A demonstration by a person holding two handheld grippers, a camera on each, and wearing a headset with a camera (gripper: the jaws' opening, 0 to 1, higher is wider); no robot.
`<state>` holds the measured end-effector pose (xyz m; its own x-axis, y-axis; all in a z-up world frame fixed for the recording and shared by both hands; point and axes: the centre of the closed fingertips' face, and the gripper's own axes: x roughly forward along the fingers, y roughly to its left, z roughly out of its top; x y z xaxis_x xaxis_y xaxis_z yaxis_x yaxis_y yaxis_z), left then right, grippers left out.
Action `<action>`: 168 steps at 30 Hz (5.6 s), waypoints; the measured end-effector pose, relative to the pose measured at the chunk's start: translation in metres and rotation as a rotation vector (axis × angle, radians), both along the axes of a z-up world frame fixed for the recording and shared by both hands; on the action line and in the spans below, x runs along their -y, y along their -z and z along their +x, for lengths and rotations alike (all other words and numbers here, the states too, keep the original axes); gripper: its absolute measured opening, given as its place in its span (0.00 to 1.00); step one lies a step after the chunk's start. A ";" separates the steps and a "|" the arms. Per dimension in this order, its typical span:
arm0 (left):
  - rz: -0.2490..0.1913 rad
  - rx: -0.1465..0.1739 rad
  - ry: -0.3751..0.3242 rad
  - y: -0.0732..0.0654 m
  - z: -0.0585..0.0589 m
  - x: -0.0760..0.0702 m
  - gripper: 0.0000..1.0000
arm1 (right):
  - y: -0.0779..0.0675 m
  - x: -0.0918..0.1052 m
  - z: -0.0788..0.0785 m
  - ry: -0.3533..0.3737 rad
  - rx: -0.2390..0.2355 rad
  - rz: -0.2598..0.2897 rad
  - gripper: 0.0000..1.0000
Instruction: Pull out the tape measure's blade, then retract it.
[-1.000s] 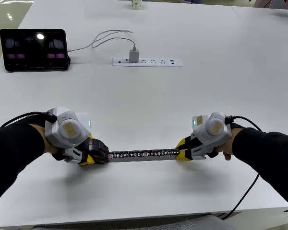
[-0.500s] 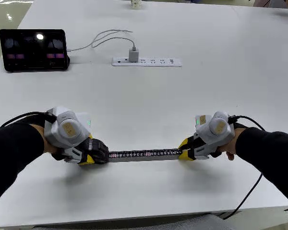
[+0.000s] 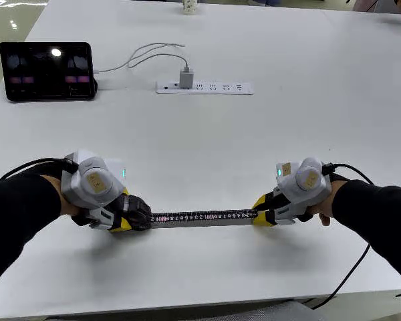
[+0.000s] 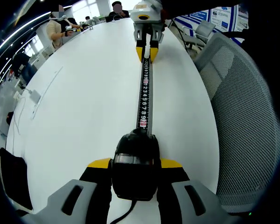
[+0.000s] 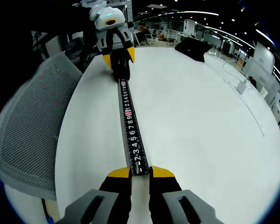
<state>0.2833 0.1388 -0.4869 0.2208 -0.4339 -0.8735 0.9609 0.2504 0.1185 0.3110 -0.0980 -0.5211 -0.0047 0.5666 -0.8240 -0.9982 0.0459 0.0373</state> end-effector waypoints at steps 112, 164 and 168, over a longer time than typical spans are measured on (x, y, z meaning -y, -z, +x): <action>-0.099 -0.001 -0.223 -0.017 -0.001 -0.033 0.52 | -0.017 0.028 0.006 0.095 0.096 -0.117 0.20; -0.391 0.104 -0.735 -0.030 -0.029 -0.092 0.97 | -0.054 0.090 -0.017 0.592 0.124 0.184 0.74; -0.407 0.084 -0.758 -0.028 -0.038 -0.095 0.99 | -0.055 0.094 -0.021 0.598 0.119 0.194 0.79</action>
